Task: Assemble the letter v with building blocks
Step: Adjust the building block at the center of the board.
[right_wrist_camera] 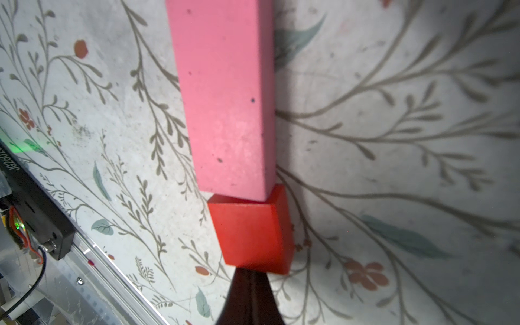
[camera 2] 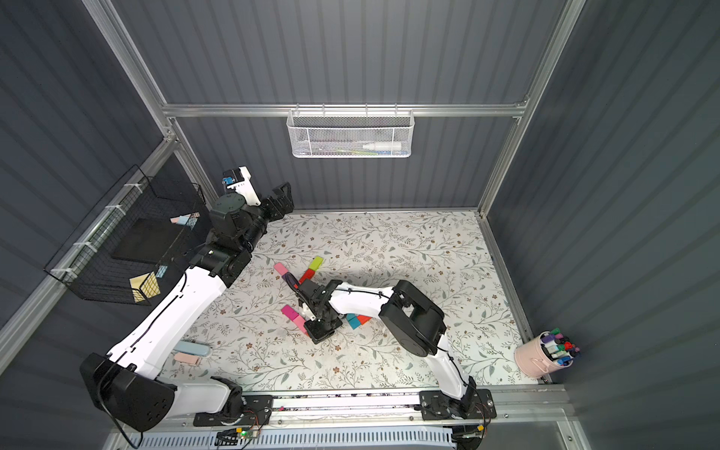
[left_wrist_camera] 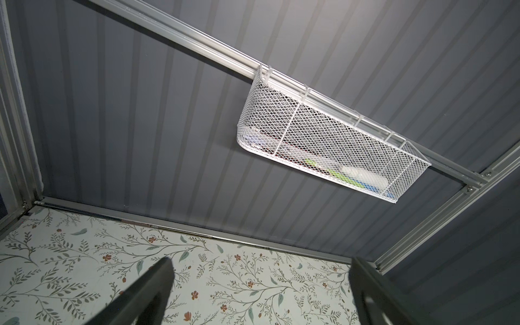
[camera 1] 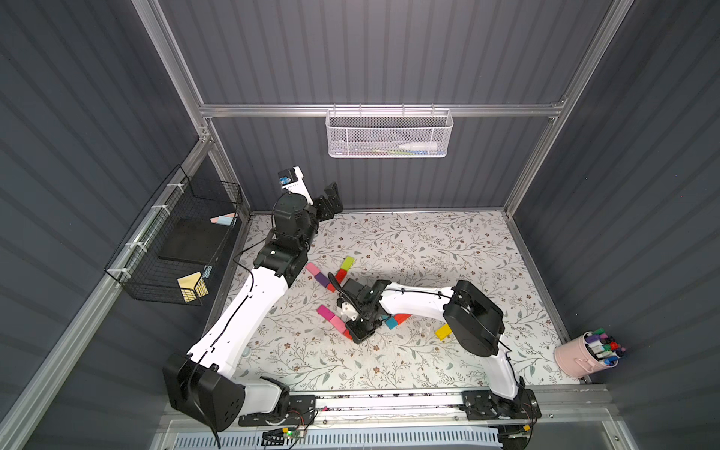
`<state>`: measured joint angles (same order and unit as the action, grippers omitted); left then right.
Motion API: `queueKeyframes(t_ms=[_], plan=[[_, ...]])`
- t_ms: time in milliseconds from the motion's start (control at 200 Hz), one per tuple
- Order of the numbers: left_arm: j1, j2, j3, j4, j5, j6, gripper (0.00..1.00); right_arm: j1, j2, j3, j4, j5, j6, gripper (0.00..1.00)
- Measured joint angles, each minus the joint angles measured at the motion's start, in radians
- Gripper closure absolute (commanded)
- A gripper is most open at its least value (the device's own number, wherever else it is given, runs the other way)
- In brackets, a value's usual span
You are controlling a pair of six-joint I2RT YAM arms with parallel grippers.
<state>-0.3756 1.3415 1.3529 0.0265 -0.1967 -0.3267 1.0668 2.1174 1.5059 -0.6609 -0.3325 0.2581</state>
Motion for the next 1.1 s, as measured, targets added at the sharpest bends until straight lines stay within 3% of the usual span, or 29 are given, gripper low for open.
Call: queueKeyframes(t_ms=[1101], plan=[[0.011, 0.000, 0.000, 0.000, 0.022, 0.008, 0.01, 0.015, 0.024, 0.041, -0.025, 0.001, -0.016, 1.00]])
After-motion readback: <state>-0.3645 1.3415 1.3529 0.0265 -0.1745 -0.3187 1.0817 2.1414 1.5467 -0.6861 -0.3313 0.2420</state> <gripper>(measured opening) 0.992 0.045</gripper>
